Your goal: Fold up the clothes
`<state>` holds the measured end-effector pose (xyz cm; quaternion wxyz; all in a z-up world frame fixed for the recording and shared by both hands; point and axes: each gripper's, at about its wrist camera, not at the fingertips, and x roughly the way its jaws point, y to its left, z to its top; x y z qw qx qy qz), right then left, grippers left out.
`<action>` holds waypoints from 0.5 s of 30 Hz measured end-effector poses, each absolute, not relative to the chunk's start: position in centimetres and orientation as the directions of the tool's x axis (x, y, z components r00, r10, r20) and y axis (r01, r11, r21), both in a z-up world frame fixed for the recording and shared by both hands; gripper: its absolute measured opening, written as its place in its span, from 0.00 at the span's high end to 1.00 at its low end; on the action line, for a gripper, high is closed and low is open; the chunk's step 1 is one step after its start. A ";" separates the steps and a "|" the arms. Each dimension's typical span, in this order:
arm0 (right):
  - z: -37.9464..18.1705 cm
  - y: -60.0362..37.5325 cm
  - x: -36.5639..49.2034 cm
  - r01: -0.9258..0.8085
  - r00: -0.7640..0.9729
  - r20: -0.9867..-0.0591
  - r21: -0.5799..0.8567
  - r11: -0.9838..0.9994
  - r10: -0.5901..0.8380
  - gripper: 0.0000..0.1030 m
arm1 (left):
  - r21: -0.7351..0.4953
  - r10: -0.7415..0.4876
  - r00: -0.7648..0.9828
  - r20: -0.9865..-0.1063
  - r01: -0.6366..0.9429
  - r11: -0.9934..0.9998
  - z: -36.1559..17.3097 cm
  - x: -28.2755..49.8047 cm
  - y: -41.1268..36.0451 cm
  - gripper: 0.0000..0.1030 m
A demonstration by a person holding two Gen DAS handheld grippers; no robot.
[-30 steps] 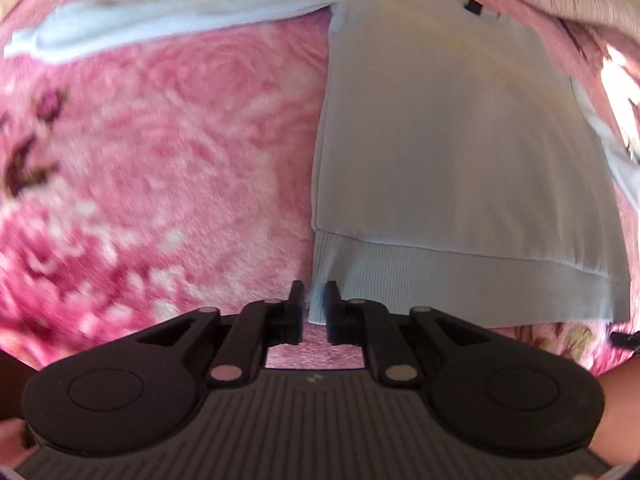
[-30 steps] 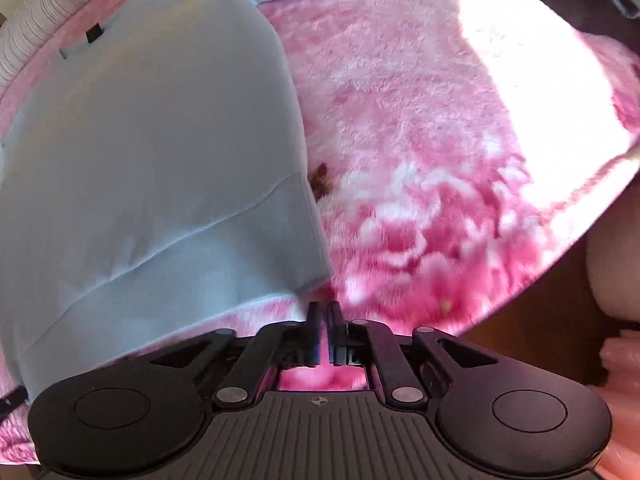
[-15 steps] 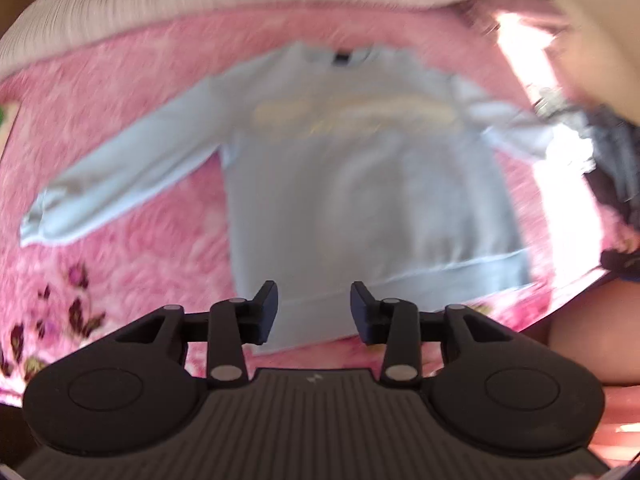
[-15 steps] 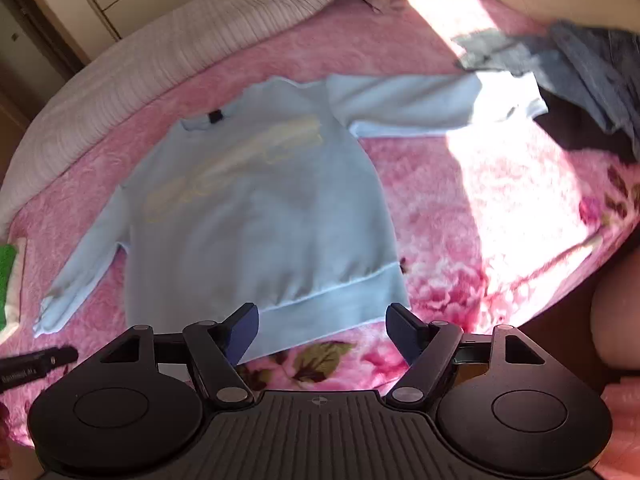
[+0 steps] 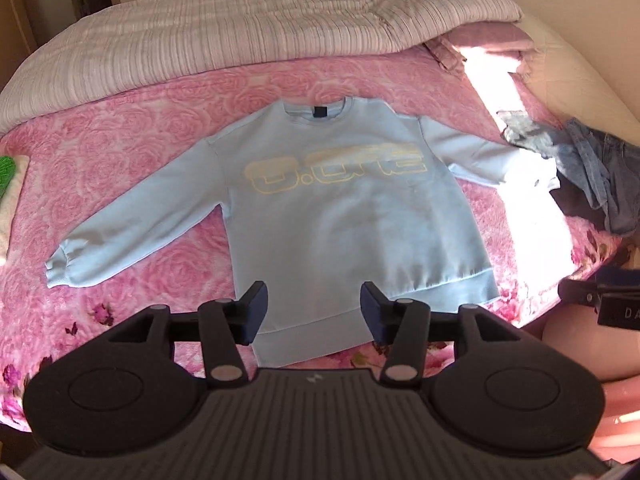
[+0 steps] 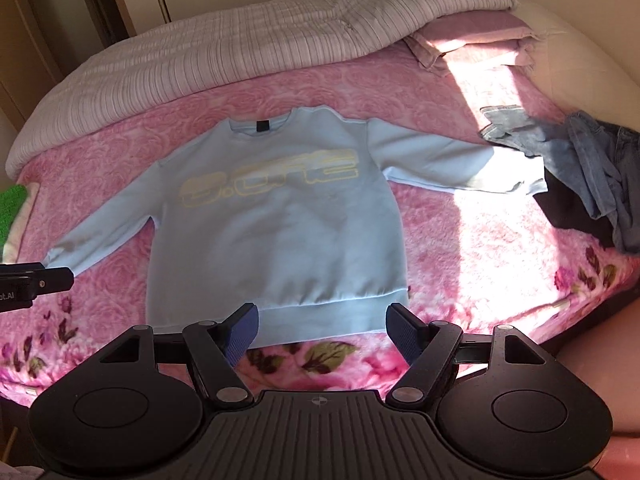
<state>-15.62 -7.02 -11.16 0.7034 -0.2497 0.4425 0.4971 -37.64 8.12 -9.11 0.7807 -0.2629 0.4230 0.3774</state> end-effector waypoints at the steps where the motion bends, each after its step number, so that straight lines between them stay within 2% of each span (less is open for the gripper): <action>1: -11.0 -7.1 -15.7 -0.920 0.108 -0.873 0.094 0.382 0.475 0.28 | -0.100 0.373 0.362 -0.854 -0.818 0.567 -8.9 -38.0 8.2 0.54; 9: -10.1 -4.3 -16.7 -0.949 0.067 -0.887 0.084 0.303 0.457 0.28 | -0.115 0.415 0.320 -0.852 -0.887 0.448 -8.3 -41.0 9.3 0.52; 15: -10.7 -3.4 -16.4 -0.961 0.032 -0.894 0.095 0.259 0.448 0.28 | -0.071 0.439 0.279 -0.854 -0.899 0.433 -7.5 -40.4 8.8 0.52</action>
